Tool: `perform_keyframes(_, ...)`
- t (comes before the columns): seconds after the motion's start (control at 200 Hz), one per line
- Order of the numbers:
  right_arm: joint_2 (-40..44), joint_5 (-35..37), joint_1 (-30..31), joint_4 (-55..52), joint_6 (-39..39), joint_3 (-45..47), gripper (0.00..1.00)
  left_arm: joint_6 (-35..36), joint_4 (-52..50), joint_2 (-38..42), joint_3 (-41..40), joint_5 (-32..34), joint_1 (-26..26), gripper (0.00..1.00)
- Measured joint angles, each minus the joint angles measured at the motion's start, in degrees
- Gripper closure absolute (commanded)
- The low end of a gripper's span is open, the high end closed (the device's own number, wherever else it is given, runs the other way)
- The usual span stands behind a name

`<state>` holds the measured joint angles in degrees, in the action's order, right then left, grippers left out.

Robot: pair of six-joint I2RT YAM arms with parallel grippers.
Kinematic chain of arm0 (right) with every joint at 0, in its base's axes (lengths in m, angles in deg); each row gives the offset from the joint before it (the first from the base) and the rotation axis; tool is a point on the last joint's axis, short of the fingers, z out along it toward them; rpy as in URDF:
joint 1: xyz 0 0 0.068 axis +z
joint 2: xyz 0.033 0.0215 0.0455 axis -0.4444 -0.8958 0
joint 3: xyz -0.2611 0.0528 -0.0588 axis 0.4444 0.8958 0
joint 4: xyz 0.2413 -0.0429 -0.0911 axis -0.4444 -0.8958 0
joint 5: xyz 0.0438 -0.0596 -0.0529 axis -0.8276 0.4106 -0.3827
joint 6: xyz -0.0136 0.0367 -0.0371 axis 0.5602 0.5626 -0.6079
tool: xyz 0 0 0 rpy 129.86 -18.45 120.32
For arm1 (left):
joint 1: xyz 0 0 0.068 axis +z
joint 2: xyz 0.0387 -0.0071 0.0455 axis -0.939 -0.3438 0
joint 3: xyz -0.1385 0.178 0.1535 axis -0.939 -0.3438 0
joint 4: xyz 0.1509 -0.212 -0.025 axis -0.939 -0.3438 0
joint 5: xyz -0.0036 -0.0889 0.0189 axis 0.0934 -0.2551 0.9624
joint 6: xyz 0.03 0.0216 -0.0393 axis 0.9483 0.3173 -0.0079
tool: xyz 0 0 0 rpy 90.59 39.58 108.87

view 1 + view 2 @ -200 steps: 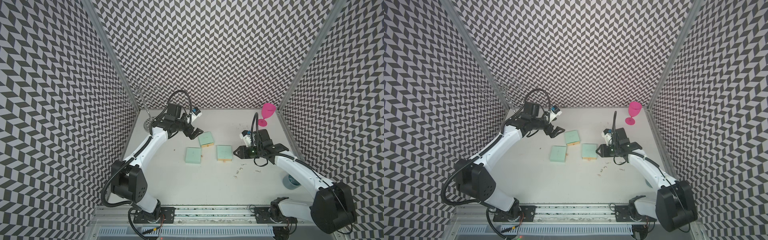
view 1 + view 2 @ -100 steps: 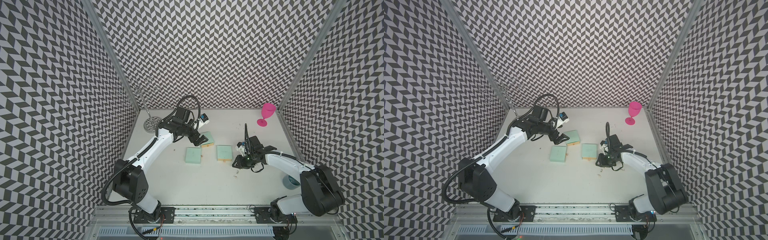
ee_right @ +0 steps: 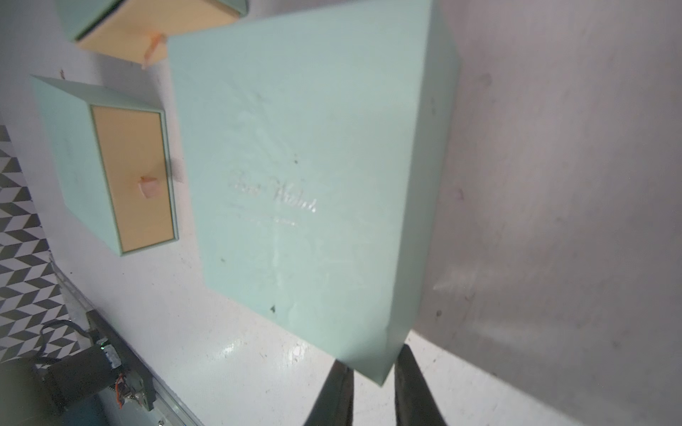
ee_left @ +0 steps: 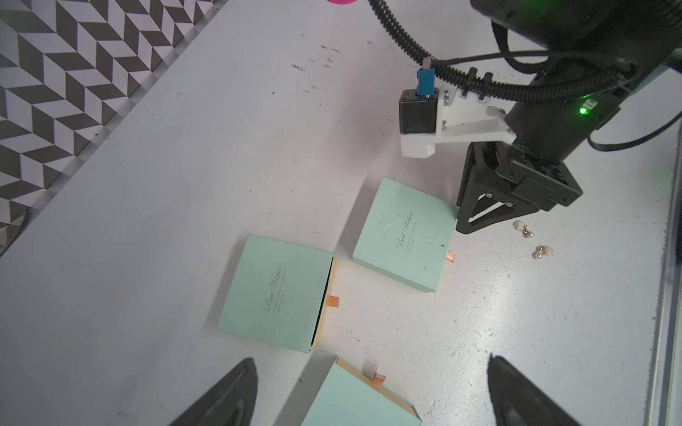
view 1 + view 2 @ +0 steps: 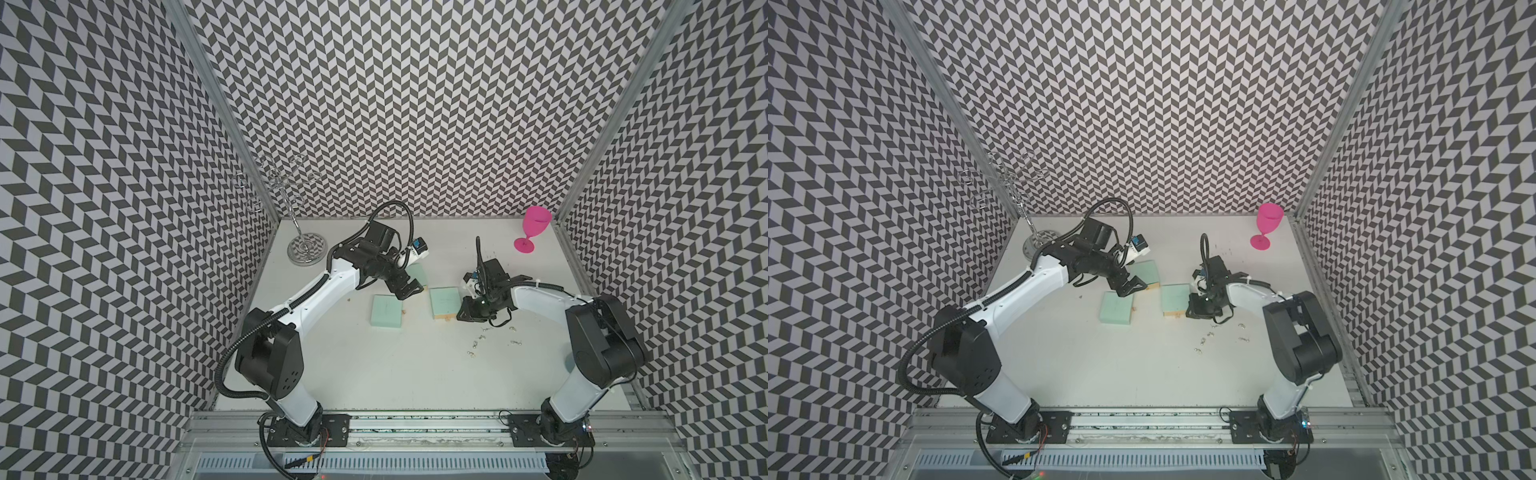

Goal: Place the earrings into the drawer-style jewelry box
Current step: Open the drawer in the jewelry box.

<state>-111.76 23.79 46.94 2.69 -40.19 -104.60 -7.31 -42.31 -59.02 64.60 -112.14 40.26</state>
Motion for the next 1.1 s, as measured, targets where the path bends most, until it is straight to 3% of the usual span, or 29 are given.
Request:
perform_keyframes(0.285, -6.9, 3.8, 0.0, -1.1, -2.1, -8.6, 0.73, 0.2, 0.5, -2.0, 0.8, 2.1, -0.9, 0.02)
perform_keyframes(0.521, -2.3, 5.7, 0.0, -1.9, -1.3, -7.0, 0.66, 0.2, 4.1, -10.6, 6.9, 7.1, -2.6, 0.06)
perform_keyframes(0.741, 6.8, 1.7, 0.0, -0.3, 2.5, -1.3, 0.64, 1.0, 8.0, -20.0, 10.6, 9.8, -3.5, 0.09)
perform_keyframes(1.097, 2.7, -4.7, -2.3, 4.7, 7.8, -1.0, 0.66, 3.1, 12.7, -21.7, 8.4, 13.0, -3.6, 0.19)
